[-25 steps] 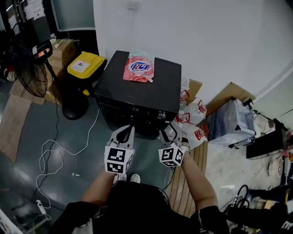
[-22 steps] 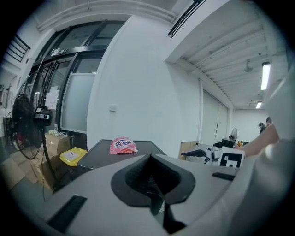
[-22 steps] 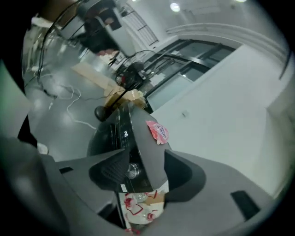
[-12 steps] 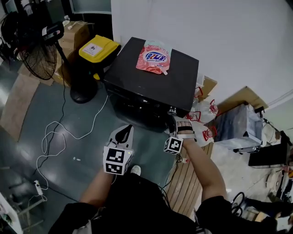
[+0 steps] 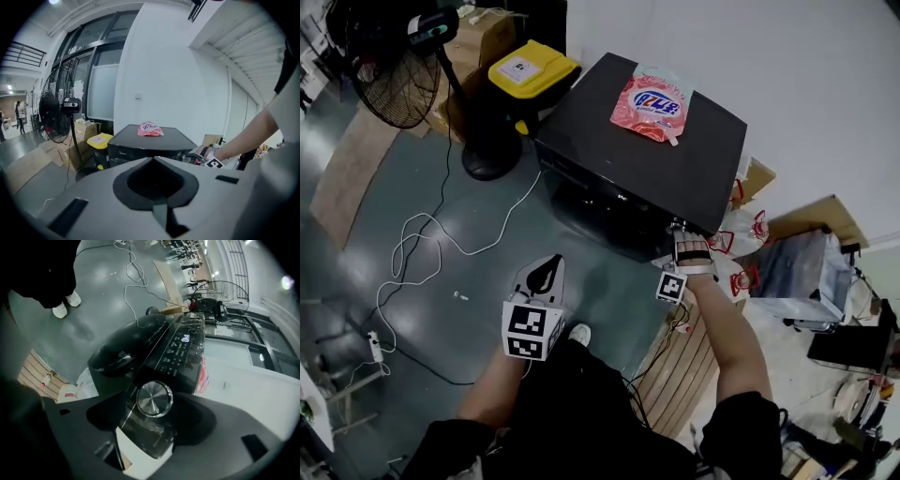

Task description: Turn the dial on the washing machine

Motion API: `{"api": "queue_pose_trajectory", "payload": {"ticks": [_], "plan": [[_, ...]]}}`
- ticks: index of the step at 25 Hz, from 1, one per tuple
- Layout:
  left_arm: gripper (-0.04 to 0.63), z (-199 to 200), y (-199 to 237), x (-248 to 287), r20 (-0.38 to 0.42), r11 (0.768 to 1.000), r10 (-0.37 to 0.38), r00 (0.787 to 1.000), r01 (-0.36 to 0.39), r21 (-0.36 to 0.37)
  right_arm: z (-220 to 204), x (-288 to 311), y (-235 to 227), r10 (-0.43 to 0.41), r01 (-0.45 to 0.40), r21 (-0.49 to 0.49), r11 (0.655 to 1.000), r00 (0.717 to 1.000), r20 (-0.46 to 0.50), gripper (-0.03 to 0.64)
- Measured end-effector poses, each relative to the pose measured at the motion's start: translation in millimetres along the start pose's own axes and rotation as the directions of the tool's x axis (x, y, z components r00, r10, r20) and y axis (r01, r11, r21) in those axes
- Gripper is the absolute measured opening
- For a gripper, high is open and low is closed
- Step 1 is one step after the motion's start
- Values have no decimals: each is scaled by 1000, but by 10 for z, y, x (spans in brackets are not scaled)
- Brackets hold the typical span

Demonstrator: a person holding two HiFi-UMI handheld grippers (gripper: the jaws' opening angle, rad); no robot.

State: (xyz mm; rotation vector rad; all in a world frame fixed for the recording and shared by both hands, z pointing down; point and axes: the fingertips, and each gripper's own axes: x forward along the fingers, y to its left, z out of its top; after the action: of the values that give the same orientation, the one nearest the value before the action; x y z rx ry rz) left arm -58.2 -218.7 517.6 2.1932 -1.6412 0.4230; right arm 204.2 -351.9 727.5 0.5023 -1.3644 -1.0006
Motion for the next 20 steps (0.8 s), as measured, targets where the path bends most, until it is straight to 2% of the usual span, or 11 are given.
{"api": "queue_pose_trajectory", "payload": {"ticks": [7,8,9,11,12,20], "plan": [[8,-77,119,1,-21,999,40,999,-40,-8,69,203,209,37,-37,19,999,999,9,337],[8,-73,135,1,-20,999,42,999,-42,-9,52,217,222,35,-35,-2,999,999,-4,335],[8,-68,152,-1,-19,999,44,999,-44,-9,4,219,180,2,-5,-65,998,999,-36,321],[8,-63,173,-4,-18,999,45,999,-46,-9,-128,209,25,-107,81,-222,972,989,-107,281],[8,-63,176,0,-18,999,45,999,-45,-8,-154,206,-7,-131,99,-245,964,984,-118,281],[8,-55,144,49,-29,1000,27,999,-27,10,-160,213,-47,-165,140,-180,974,977,-135,279]]}}
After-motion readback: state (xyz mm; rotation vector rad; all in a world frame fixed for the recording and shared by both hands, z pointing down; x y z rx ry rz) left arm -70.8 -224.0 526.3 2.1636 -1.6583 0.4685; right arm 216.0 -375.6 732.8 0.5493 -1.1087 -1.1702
